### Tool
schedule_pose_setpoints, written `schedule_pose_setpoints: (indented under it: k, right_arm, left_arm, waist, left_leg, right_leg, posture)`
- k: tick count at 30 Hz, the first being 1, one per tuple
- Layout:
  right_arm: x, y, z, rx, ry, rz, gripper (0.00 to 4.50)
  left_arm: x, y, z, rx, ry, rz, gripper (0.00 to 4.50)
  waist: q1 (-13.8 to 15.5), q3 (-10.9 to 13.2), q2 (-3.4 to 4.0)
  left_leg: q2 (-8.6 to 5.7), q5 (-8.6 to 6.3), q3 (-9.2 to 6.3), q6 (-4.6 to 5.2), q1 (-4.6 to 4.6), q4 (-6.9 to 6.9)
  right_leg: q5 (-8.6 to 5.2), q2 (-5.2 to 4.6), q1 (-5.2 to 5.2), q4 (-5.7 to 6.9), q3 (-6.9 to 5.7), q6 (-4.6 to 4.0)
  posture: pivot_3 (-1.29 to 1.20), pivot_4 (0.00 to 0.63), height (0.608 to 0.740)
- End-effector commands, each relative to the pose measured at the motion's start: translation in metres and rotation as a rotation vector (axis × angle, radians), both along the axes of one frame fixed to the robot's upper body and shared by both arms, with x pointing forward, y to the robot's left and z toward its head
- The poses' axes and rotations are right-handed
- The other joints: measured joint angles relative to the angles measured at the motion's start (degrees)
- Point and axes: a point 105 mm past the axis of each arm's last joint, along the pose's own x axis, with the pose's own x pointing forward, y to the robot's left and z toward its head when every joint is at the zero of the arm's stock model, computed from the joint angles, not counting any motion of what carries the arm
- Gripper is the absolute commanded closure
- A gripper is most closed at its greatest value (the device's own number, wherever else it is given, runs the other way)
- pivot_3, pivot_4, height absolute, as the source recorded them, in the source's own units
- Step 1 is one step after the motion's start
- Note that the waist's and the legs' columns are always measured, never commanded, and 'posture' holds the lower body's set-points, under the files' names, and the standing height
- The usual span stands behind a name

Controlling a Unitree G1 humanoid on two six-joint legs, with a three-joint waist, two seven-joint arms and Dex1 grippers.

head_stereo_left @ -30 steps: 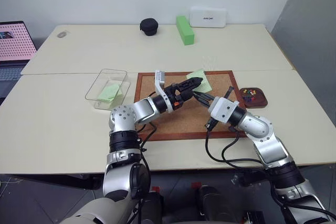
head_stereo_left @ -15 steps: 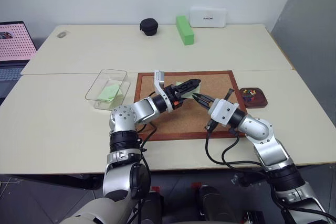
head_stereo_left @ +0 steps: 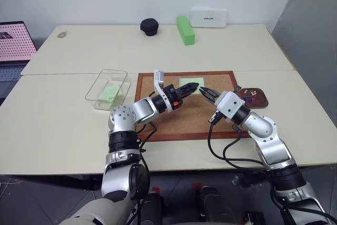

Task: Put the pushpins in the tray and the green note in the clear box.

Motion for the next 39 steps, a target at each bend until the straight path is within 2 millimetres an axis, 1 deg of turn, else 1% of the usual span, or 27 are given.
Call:
schedule_pose_setpoints:
  k: [1, 4, 7, 10, 14, 16, 17, 18, 20, 21, 22, 25, 27, 28, 30, 33, 39]
  right_arm:
    - [-0.005, 0.003, 0.019, 0.041, -0.056, 0.017, 4.50]
    - [-0.007, 0.006, 0.024, 0.065, -0.056, 0.029, 4.50]
    - [-0.010, 0.009, 0.027, 0.085, -0.048, 0.042, 4.50]
    - [-0.012, 0.010, 0.028, 0.108, -0.030, 0.052, 4.50]
    - [-0.010, 0.004, 0.034, 0.225, 0.022, 0.008, 4.50]
    - [-0.004, -0.006, 0.036, 0.314, 0.064, -0.049, 4.50]
    - [0.000, -0.015, 0.037, 0.358, 0.085, -0.093, 4.50]
    - [0.006, -0.025, 0.037, 0.392, 0.102, -0.148, 4.50]
    - [0.020, -0.054, 0.028, 0.432, 0.145, -0.304, 4.50]
    - [0.027, -0.072, 0.021, 0.442, 0.175, -0.402, 4.50]
    - [0.030, -0.084, 0.015, 0.448, 0.194, -0.464, 4.50]
    - [0.037, -0.111, 0.006, 0.479, 0.244, -0.591, 4.50]
    - [0.042, -0.136, -0.008, 0.493, 0.320, -0.703, 4.50]
    - [0.043, -0.143, -0.012, 0.498, 0.347, -0.735, 4.50]
    - [0.046, -0.153, -0.018, 0.526, 0.398, -0.775, 4.50]
    - [0.051, -0.162, -0.022, 0.570, 0.446, -0.808, 4.50]
    - [0.058, -0.166, -0.024, 0.624, 0.498, -0.819, 4.50]
  left_arm:
    - [0.000, -0.005, 0.010, 0.011, -0.054, -0.014, 4.47]
    - [-0.005, -0.010, 0.006, 0.060, -0.080, -0.035, 4.47]
    - [-0.007, -0.015, -0.011, 0.195, -0.124, -0.032, 4.47]
    - [-0.008, -0.017, -0.016, 0.225, -0.140, -0.025, 4.47]
    - [-0.007, -0.016, -0.017, 0.229, -0.150, -0.018, 4.47]
    - [-0.007, -0.016, -0.016, 0.229, -0.153, -0.017, 4.47]
    - [-0.007, -0.016, -0.016, 0.229, -0.157, -0.019, 4.47]
    - [-0.007, -0.016, -0.015, 0.232, -0.166, -0.023, 4.47]
    - [-0.011, -0.020, -0.010, 0.262, -0.224, -0.051, 4.47]
    - [-0.016, -0.025, -0.006, 0.308, -0.295, -0.074, 4.47]
    - [-0.020, -0.029, -0.004, 0.340, -0.345, -0.091, 4.47]
    - [-0.030, -0.041, 0.005, 0.432, -0.532, -0.128, 4.47]
    - [-0.041, -0.055, 0.001, 0.546, -0.722, -0.183, 4.47]
    - [-0.044, -0.059, -0.002, 0.576, -0.773, -0.204, 4.47]
    - [-0.047, -0.066, -0.008, 0.621, -0.853, -0.225, 4.47]
    - [-0.047, -0.072, -0.019, 0.707, -0.953, -0.255, 4.47]
    - [-0.048, -0.076, -0.024, 0.708, -0.982, -0.275, 4.47]
  waist:
    - [0.0, 0.0, 0.00]
    - [0.0, 0.0, 0.00]
    - [0.0, 0.0, 0.00]
    - [0.1, 0.0, 0.00]
    - [0.1, 0.0, 0.00]
    - [0.2, 0.0, 0.00]
    - [0.2, 0.0, 0.00]
    - [0.3, 0.0, 0.00]
    - [0.5, 0.0, 0.00]
    - [0.6, 0.0, 0.00]
    - [0.7, 0.0, 0.00]
    - [0.9, 0.0, 0.00]
    - [1.0, 0.0, 0.01]
    - [1.0, 0.0, 0.03]
    - [1.0, 0.0, 0.03]
    - [0.7, 0.0, 0.04]
    - [0.5, 0.0, 0.06]
  left_leg:
    - [0.00, 0.00, 0.00, 0.00, 0.00, 0.00]
    - [0.00, 0.00, 0.00, 0.00, 0.00, 0.00]
    - [0.00, 0.00, 0.00, 0.00, 0.00, -0.01]
    - [0.00, 0.00, -0.01, -0.01, 0.00, -0.01]
    - [0.03, 0.00, -0.01, 0.00, 0.00, -0.01]
    - [0.02, 0.00, -0.03, 0.00, 0.00, -0.01]
    - [0.01, 0.00, -0.02, 0.00, -0.02, -0.01]
    - [0.01, 0.00, -0.02, 0.00, -0.02, 0.00]
    - [0.00, 0.00, -0.02, 0.01, -0.04, 0.01]
    - [-0.01, 0.00, -0.02, 0.01, -0.05, 0.00]
    - [-0.01, 0.00, -0.02, 0.01, -0.04, 0.00]
    - [-0.01, 0.00, 0.00, 0.01, -0.09, -0.01]
    - [-0.01, 0.00, 0.01, 0.01, -0.12, -0.02]
    - [-0.01, 0.00, 0.02, 0.01, -0.12, -0.04]
    - [-0.02, 0.00, 0.06, 0.01, -0.10, -0.05]
    - [0.00, -0.01, 0.09, 0.03, -0.10, -0.05]
    - [0.03, -0.01, 0.10, 0.05, -0.12, -0.04]
  right_leg:
    - [0.00, 0.00, 0.00, 0.00, 0.00, 0.00]
    - [0.00, 0.00, 0.00, 0.00, 0.00, 0.00]
    - [0.00, 0.00, 0.00, 0.00, 0.01, 0.00]
    - [0.00, -0.01, 0.00, 0.00, 0.01, 0.00]
    - [0.00, 0.00, -0.01, 0.00, 0.00, -0.01]
    - [0.00, 0.00, -0.01, 0.01, 0.00, -0.01]
    - [0.00, 0.00, -0.01, 0.01, 0.00, -0.01]
    - [0.00, -0.01, -0.01, 0.00, 0.01, -0.01]
    - [0.00, -0.02, -0.01, 0.00, 0.00, -0.01]
    - [0.00, -0.02, -0.01, 0.00, 0.00, -0.01]
    - [0.00, -0.02, -0.01, 0.00, 0.00, -0.01]
    - [0.00, -0.03, -0.05, -0.01, 0.02, -0.03]
    - [-0.01, -0.03, -0.09, -0.01, 0.03, -0.05]
    - [-0.01, -0.03, -0.09, -0.02, 0.04, -0.06]
    - [-0.01, -0.03, -0.09, -0.01, 0.08, -0.07]
    - [-0.03, -0.01, -0.11, 0.00, 0.11, -0.08]
    - [-0.03, 0.04, -0.13, 0.02, 0.10, -0.07]
  posture:
    - [0.00, 0.150, 0.740]
    - [0.00, 0.150, 0.740]
    - [0.00, 0.150, 0.740]
    - [0.00, 0.150, 0.740]
    - [0.00, 0.150, 0.740]
    - [0.00, 0.150, 0.740]
    - [0.00, 0.150, 0.740]
    - [0.00, 0.150, 0.740]
    - [0.00, 0.150, 0.740]
    - [0.00, 0.150, 0.740]
    - [0.00, 0.150, 0.740]
    - [0.00, 0.150, 0.740]
    - [0.00, 0.150, 0.740]
    - [0.00, 0.150, 0.740]
    - [0.00, 0.150, 0.740]
    - [0.00, 0.150, 0.740]
    - [0.00, 0.150, 0.740]
